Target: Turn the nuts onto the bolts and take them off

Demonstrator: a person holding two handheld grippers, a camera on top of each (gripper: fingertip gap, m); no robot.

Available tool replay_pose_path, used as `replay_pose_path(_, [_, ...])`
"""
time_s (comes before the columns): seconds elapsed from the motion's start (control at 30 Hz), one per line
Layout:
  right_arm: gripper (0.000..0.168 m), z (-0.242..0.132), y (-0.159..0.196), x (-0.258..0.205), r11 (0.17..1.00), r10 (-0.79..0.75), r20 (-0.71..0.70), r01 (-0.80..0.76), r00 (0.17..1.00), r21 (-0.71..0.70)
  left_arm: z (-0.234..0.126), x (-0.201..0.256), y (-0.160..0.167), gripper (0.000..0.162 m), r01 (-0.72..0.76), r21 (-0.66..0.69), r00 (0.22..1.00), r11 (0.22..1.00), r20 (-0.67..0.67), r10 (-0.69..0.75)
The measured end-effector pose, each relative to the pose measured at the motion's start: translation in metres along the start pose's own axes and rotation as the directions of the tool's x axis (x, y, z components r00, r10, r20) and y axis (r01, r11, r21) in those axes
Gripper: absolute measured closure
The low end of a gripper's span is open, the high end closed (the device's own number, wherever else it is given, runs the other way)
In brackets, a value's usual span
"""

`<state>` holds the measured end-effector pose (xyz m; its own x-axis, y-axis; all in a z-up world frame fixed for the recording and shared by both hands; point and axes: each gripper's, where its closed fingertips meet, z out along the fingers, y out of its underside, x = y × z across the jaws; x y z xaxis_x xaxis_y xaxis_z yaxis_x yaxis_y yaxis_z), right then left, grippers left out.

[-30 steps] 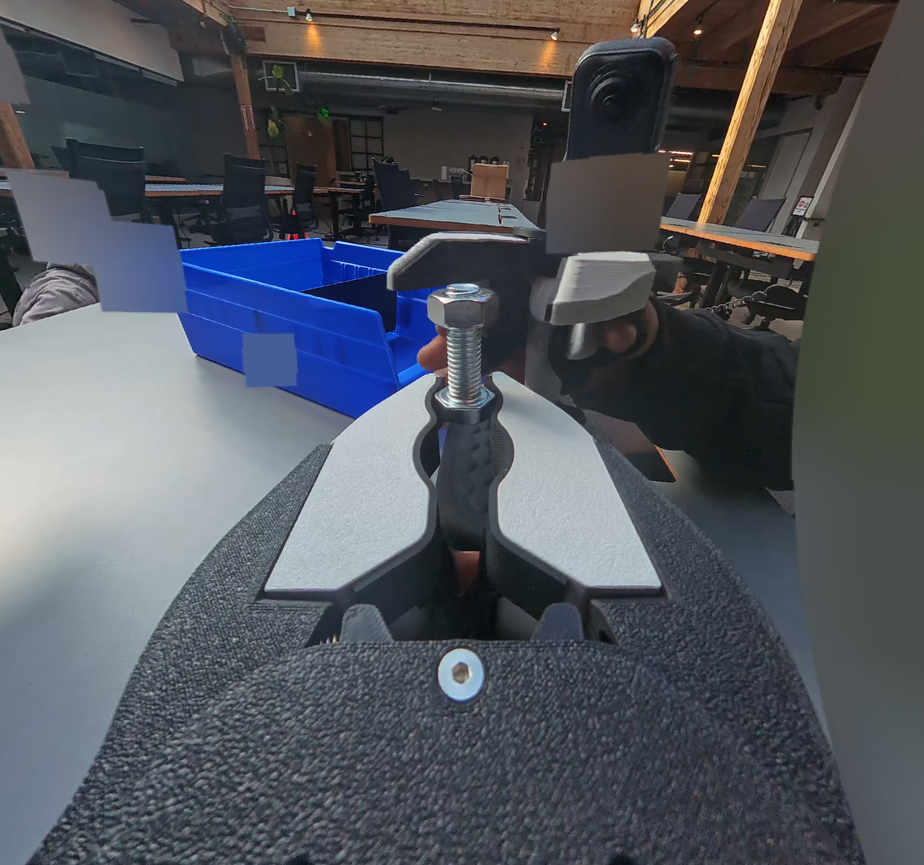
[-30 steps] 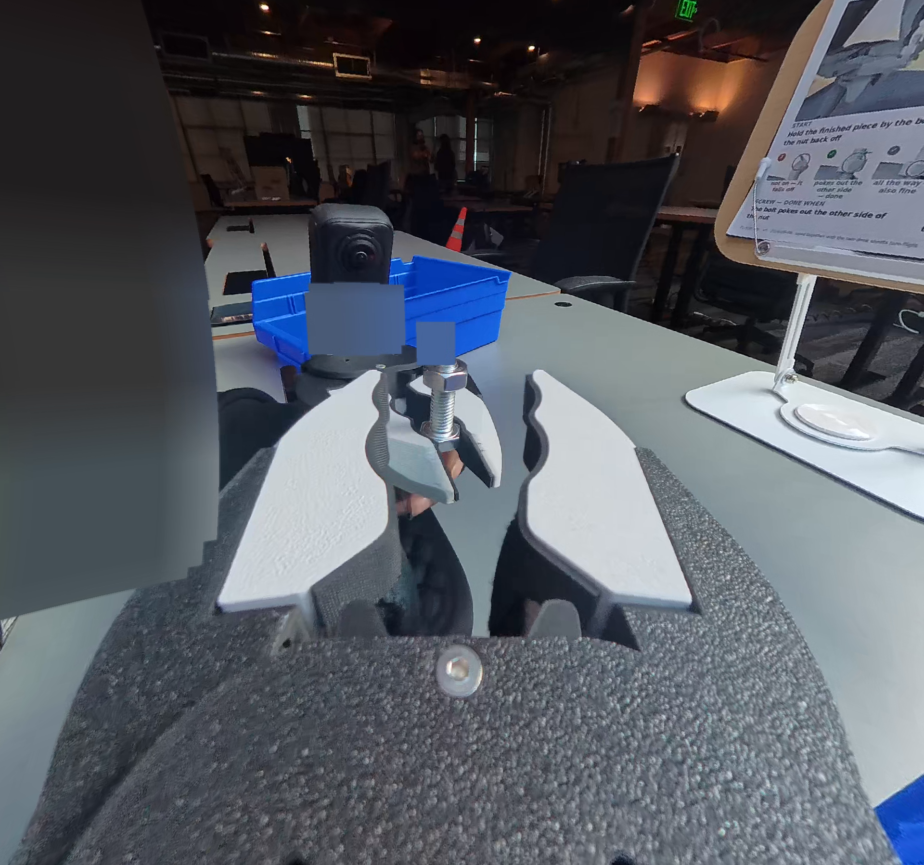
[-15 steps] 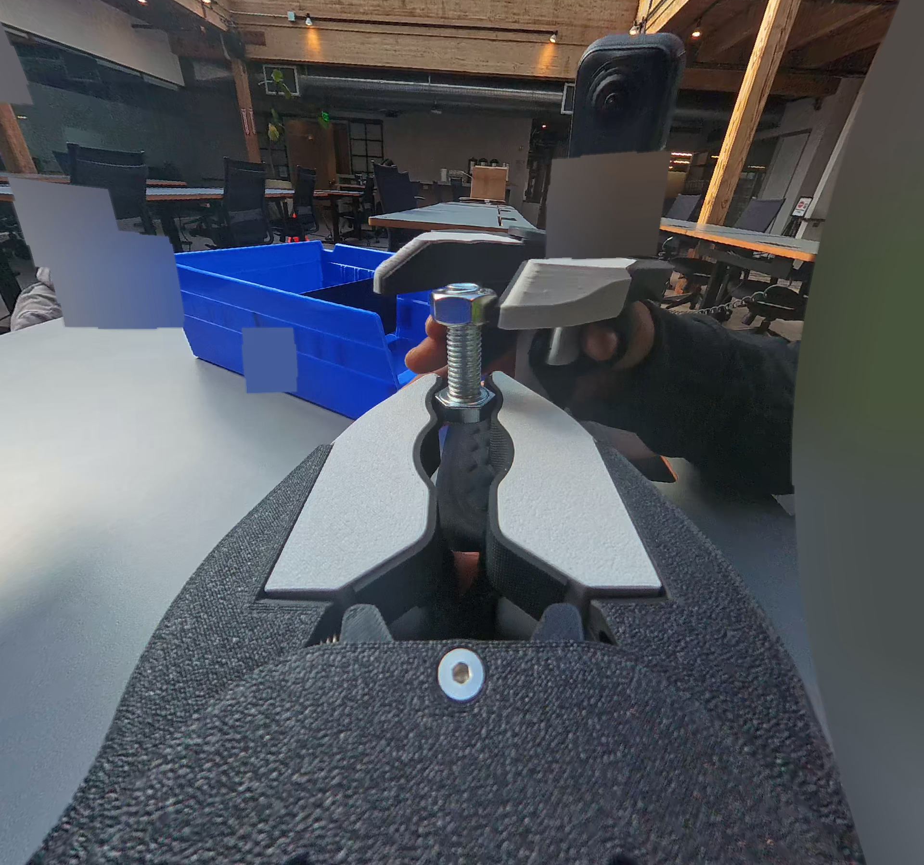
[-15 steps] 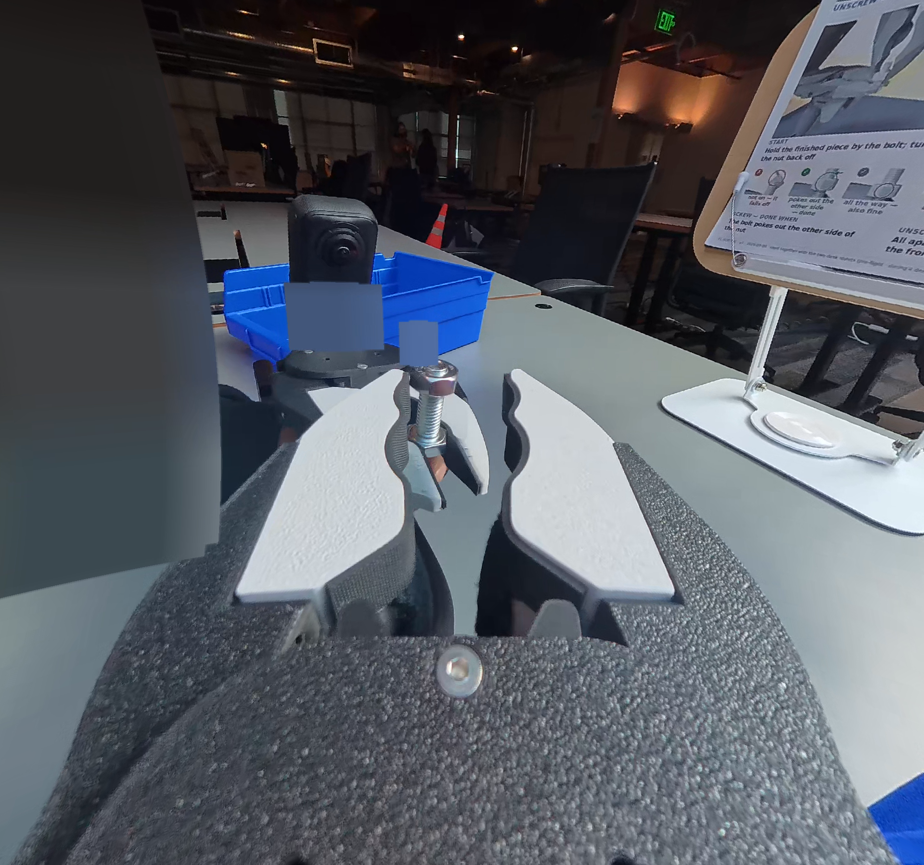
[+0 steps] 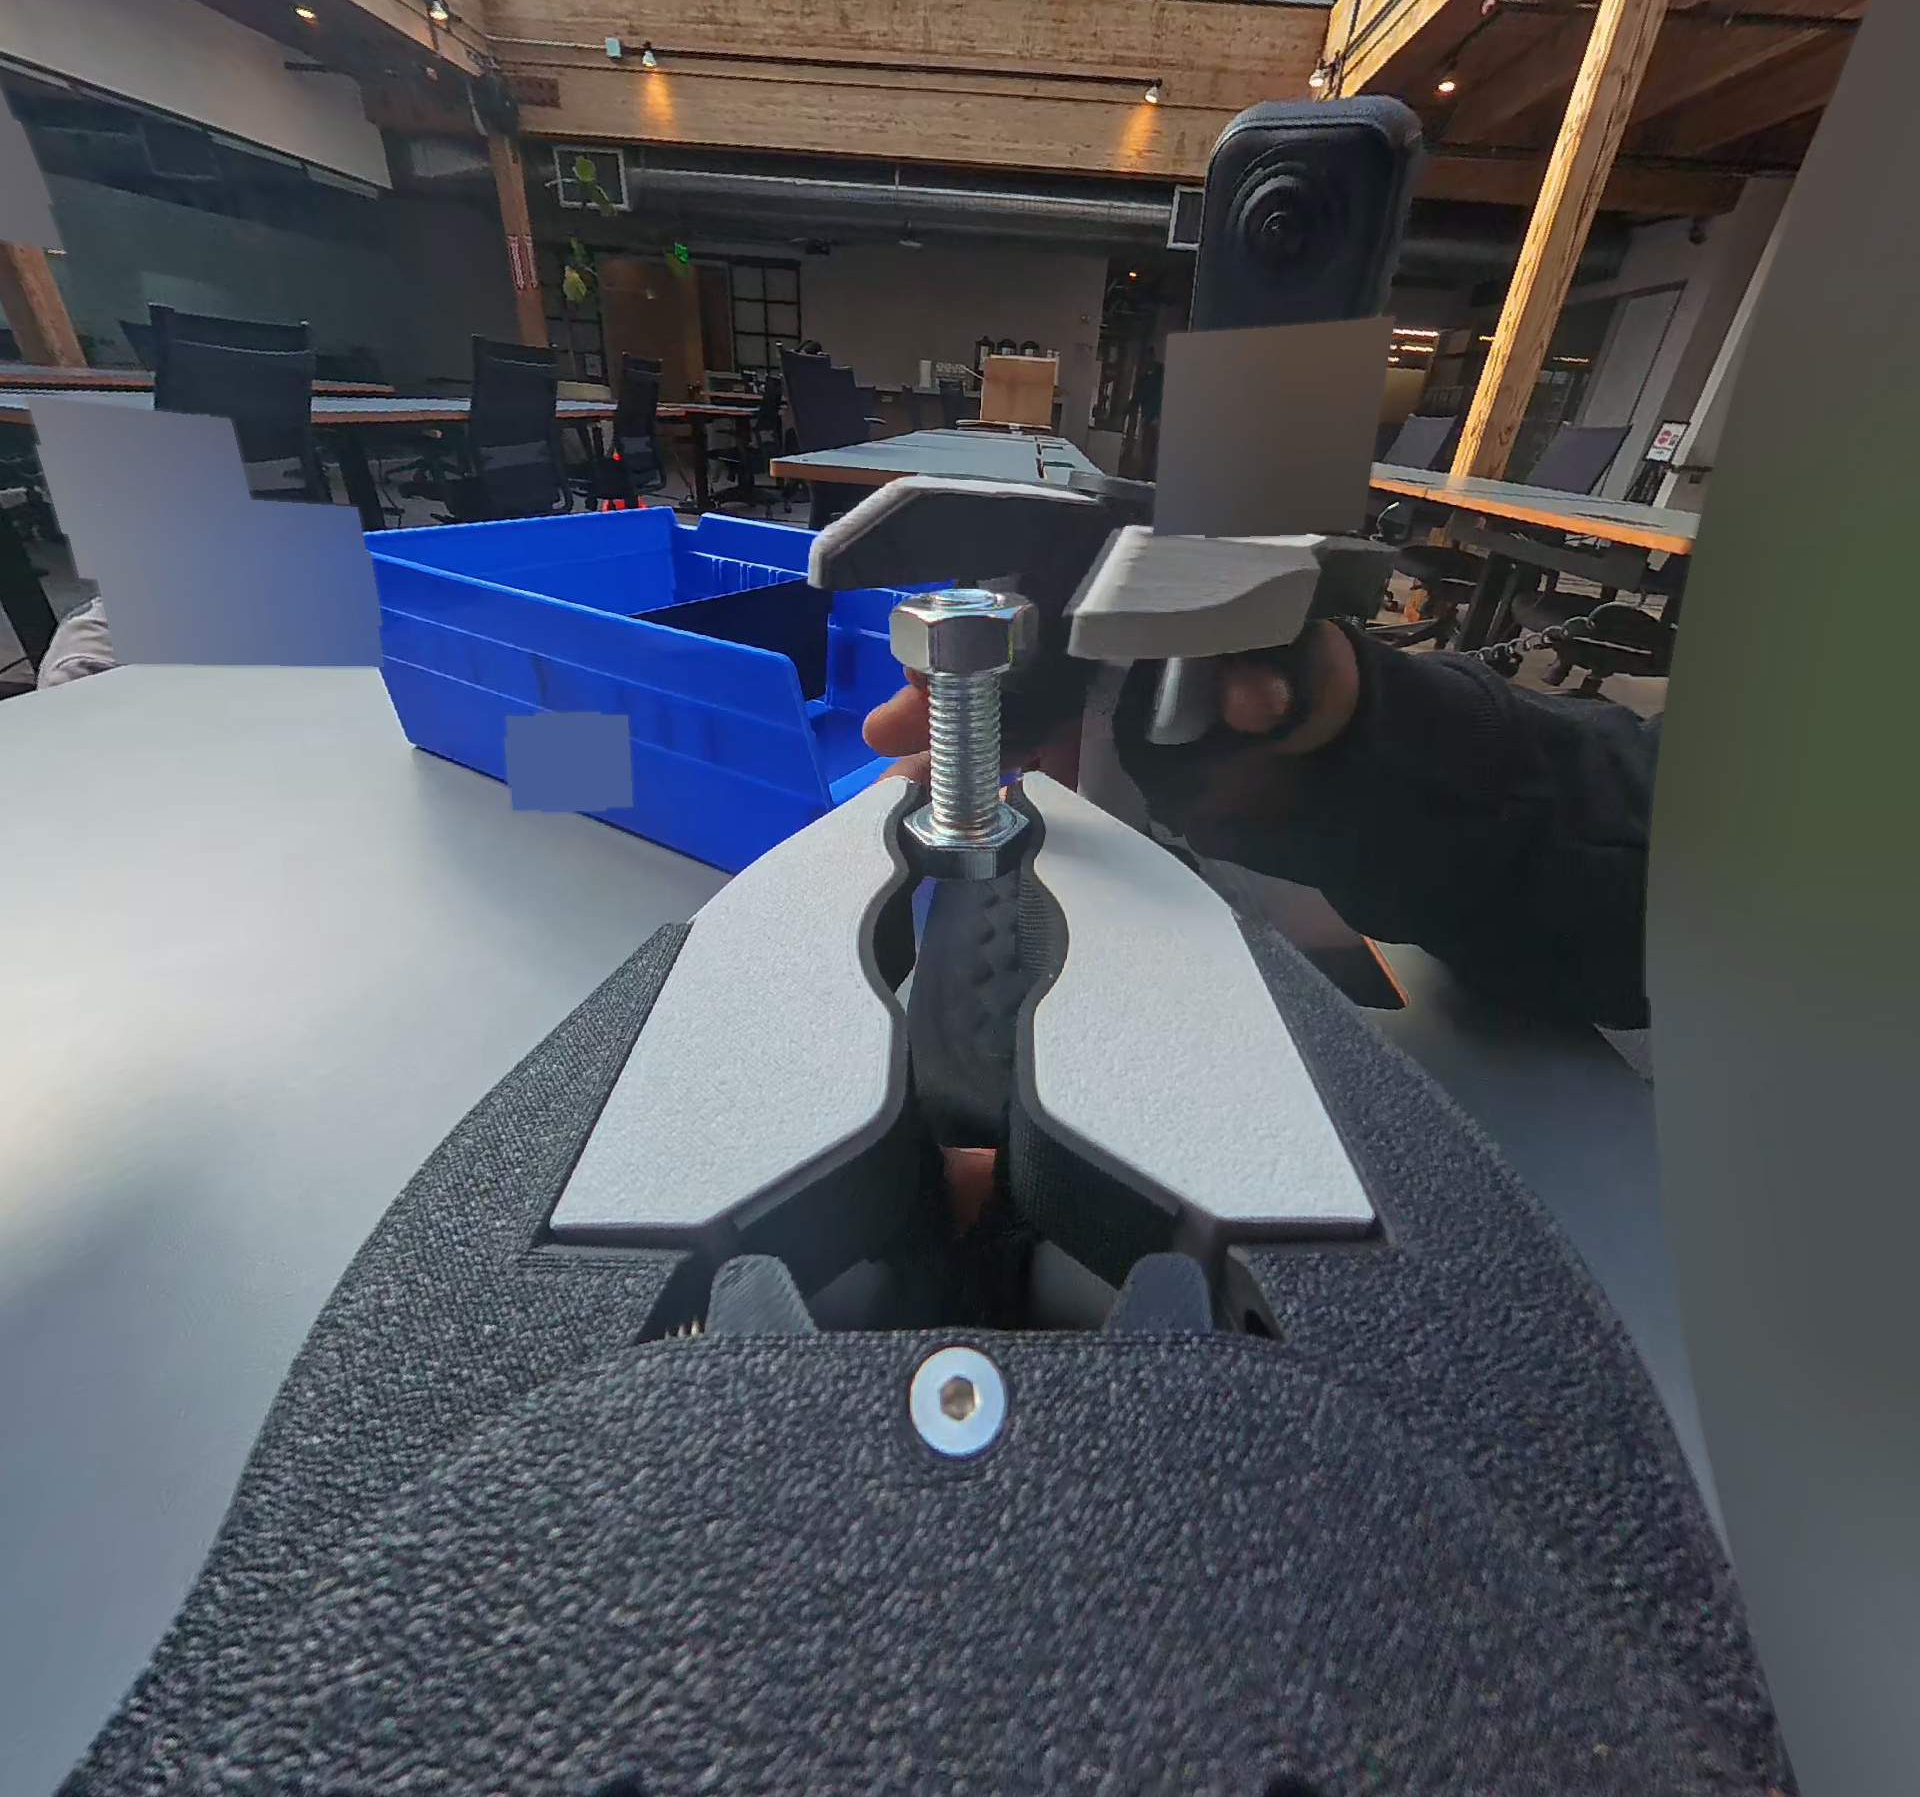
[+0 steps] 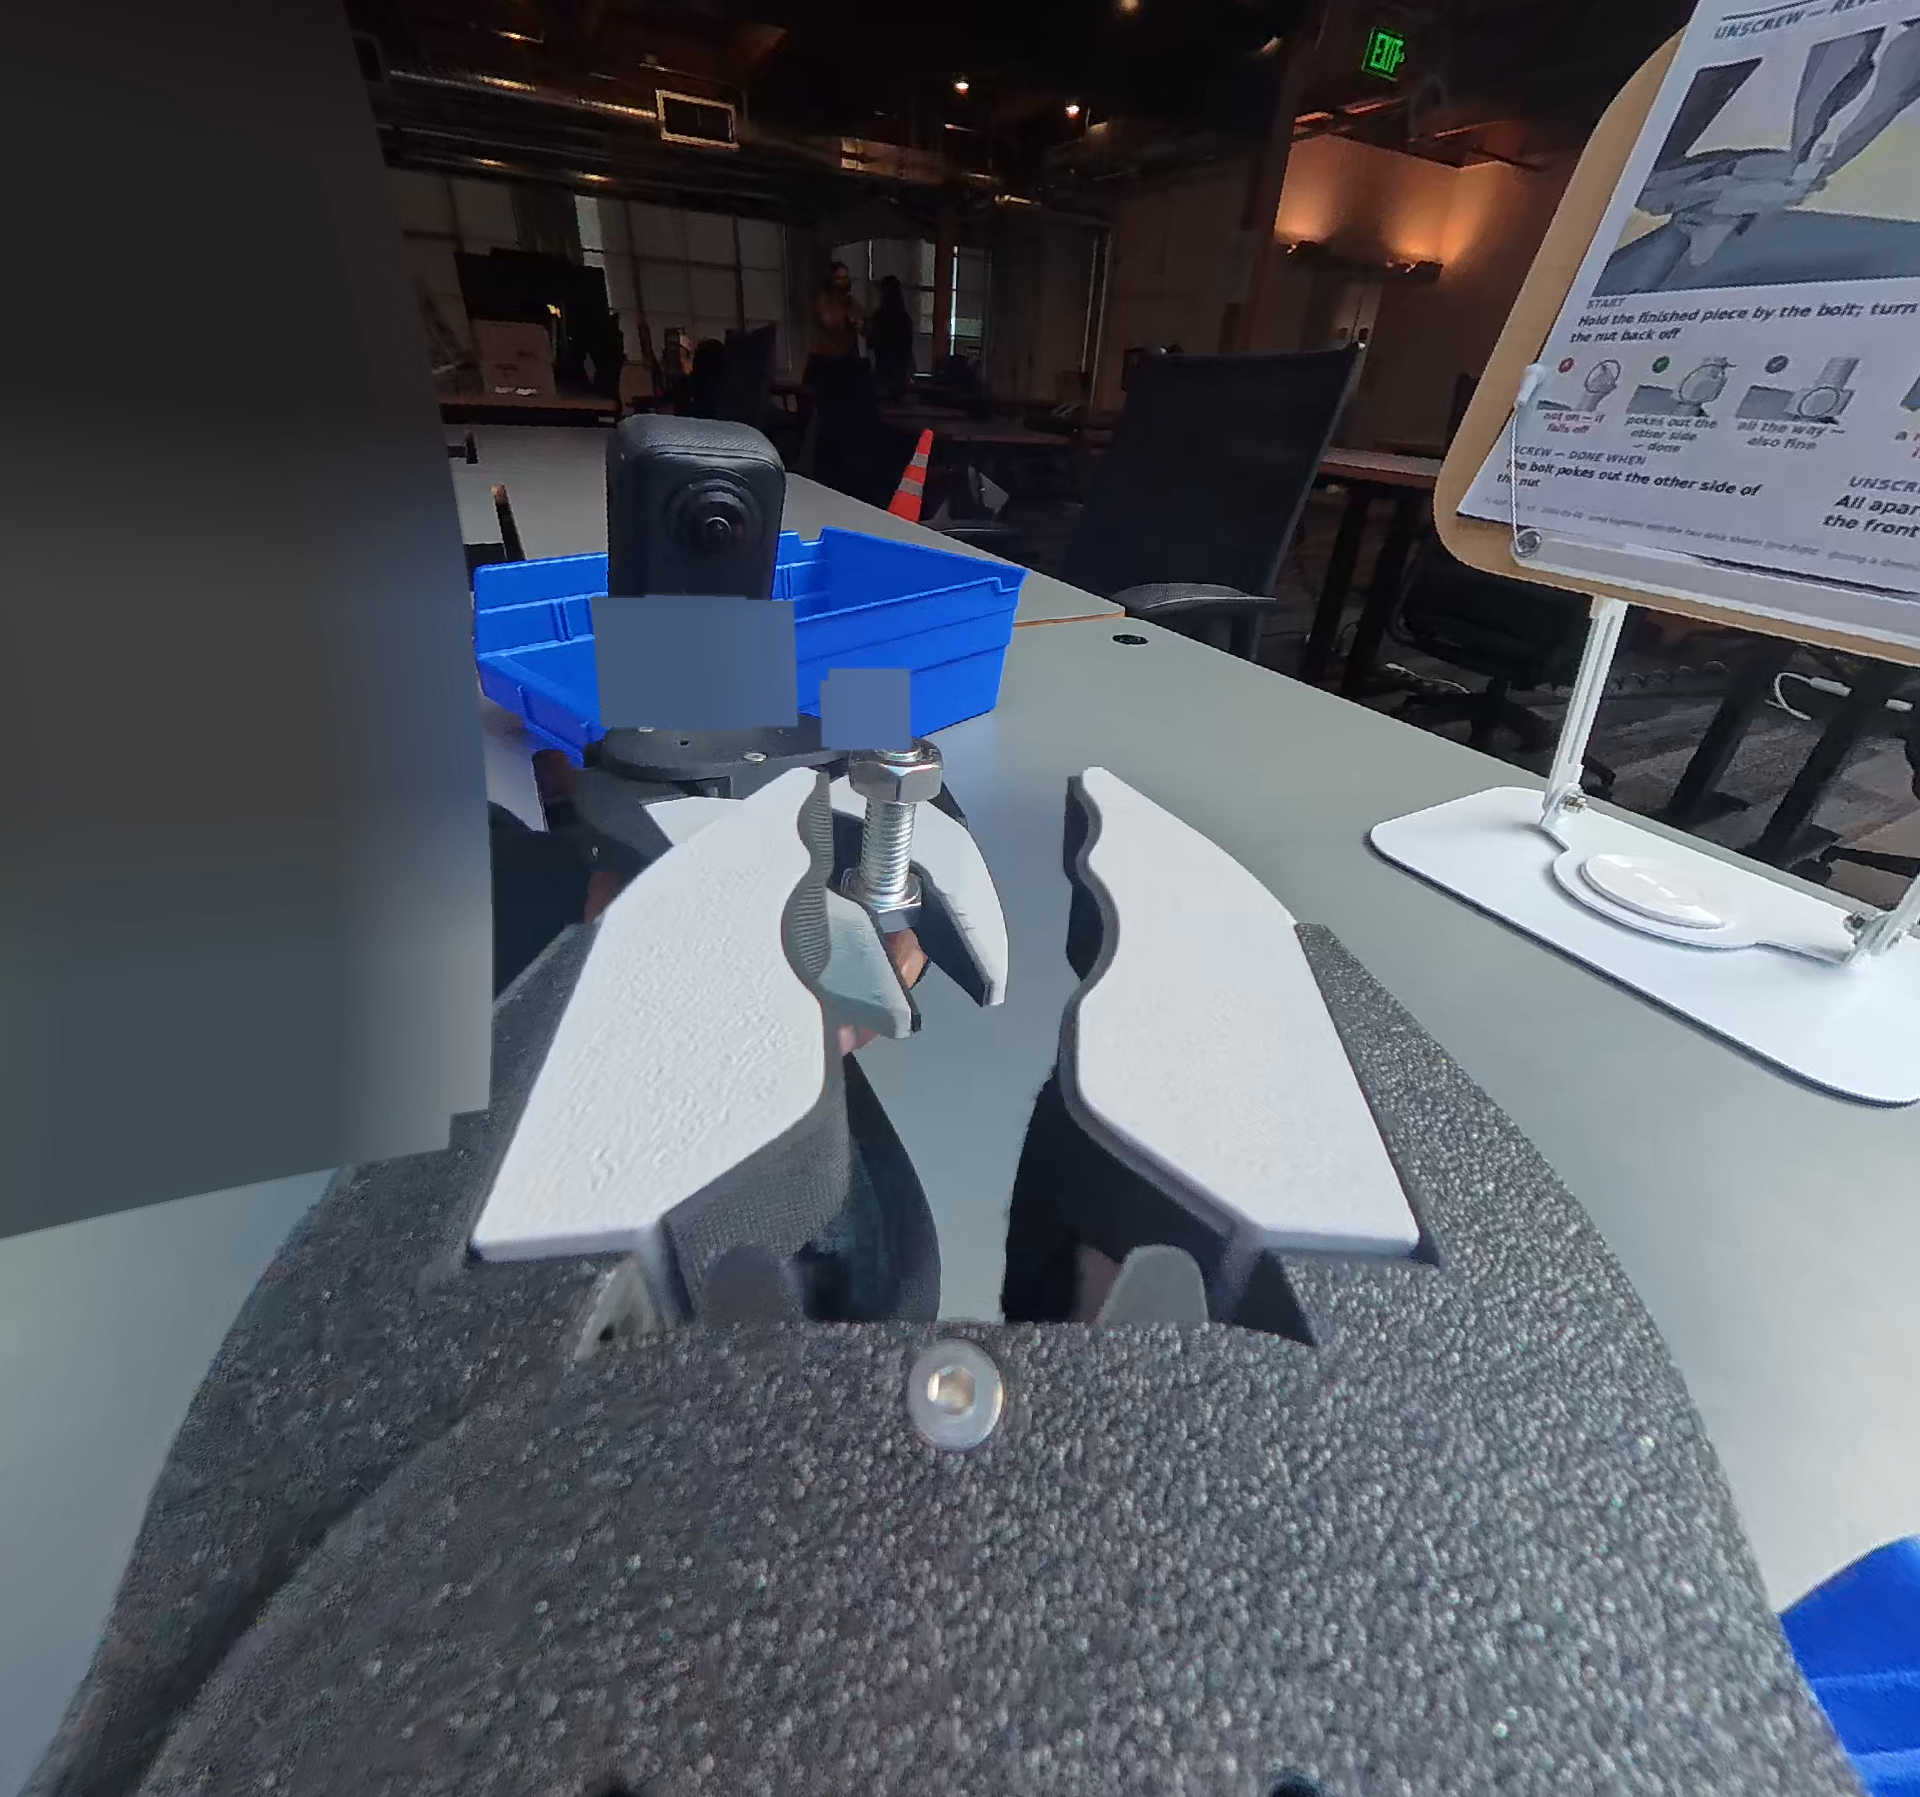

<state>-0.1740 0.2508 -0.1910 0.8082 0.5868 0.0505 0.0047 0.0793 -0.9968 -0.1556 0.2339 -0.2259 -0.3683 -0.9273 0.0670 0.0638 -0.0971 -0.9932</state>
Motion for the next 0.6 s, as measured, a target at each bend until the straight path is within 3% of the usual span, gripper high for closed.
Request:
replay_pose_path(0.07, [0.115,0.006,0.002,-0.001,1.0,0.009,0.007,-0.009,1.0,-0.008,0.0,0.0,0.0,0.147,0.0,0.0,1.0,1.0,-0.001,0.0])
replay_pose_path(0.3, [0.113,0.027,0.004,-0.003,1.0,0.023,0.025,-0.023,0.999,-0.02,0.0,0.001,0.0,0.147,-0.003,-0.001,1.0,1.0,-0.003,0.003])
replay_pose_path(0.6, [0.128,0.011,0.002,0.001,1.0,0.003,-0.004,-0.003,1.0,-0.011,0.0,0.0,0.0,0.147,0.003,0.003,1.0,1.0,-0.002,-0.003])
